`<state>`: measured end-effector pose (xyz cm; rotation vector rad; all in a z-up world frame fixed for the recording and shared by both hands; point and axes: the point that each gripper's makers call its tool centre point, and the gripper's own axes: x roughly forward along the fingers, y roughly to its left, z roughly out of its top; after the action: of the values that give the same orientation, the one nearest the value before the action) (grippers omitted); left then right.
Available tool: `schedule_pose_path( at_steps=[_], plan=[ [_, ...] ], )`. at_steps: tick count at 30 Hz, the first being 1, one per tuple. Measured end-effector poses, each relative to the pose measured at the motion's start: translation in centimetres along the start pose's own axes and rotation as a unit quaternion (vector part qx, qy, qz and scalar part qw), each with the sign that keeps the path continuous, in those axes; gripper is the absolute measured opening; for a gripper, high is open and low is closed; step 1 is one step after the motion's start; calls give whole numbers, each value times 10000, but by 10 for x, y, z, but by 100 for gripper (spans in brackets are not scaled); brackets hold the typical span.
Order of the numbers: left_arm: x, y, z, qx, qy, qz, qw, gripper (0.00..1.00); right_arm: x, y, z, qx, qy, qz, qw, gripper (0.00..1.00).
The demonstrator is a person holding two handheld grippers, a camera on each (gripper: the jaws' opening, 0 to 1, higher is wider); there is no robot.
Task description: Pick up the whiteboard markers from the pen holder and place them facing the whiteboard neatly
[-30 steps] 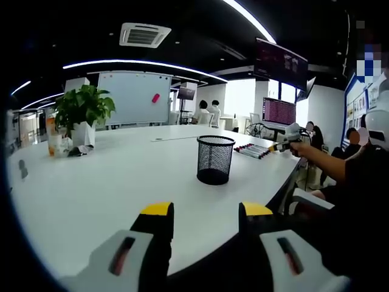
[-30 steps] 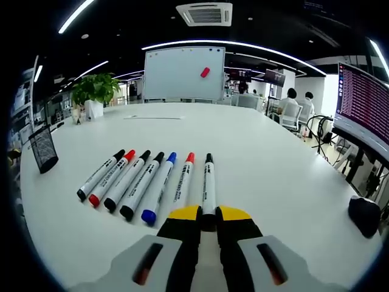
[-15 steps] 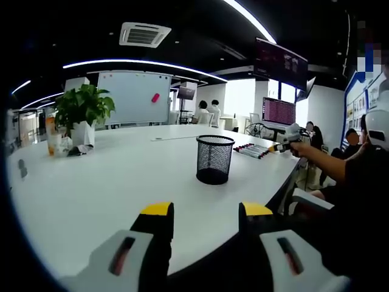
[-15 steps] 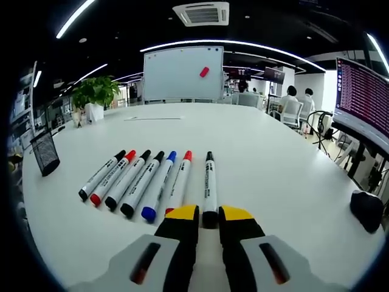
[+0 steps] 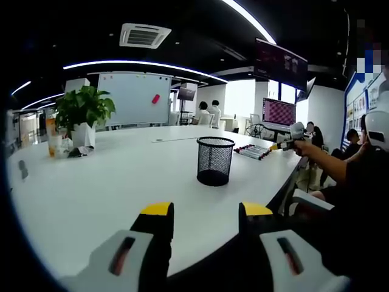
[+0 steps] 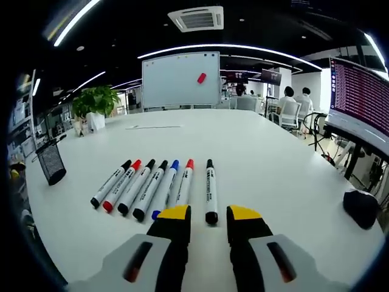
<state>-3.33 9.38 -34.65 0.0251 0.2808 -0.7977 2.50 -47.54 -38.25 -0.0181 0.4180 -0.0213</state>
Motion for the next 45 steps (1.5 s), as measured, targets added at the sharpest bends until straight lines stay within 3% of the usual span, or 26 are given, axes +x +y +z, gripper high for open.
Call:
schedule_pose_path(
  at_steps=[6,9,15,20,23,28,35,39,45],
  plan=[
    [0,0,1,15,-1,-1,10000,44,-16,10,24,-147,-344,65,9993,32],
    [-2,0,2,22,-25,7,10000,44,-27,21,46,-175,-690,218,9972,30],
    [-5,1,5,43,-54,41,10000,44,-42,44,69,-518,-954,354,9935,35],
    [-6,2,6,41,-79,59,9999,44,-55,71,83,-450,-1213,764,9887,38],
    [-7,2,6,38,-78,55,9999,44,-62,84,85,-468,-1294,868,9867,39],
    [-8,3,6,49,-81,76,9999,44,-82,121,97,-174,-1736,1579,9719,33],
    [-8,3,8,79,-86,90,9999,44,-100,160,96,-493,-1715,2018,9630,35],
    [-8,1,10,111,-96,93,9998,44,-111,184,99,-737,-1796,2269,9544,36],
    [-9,2,13,133,-118,118,9998,44,-122,201,103,-908,-1884,2445,9468,36]
  ],
)
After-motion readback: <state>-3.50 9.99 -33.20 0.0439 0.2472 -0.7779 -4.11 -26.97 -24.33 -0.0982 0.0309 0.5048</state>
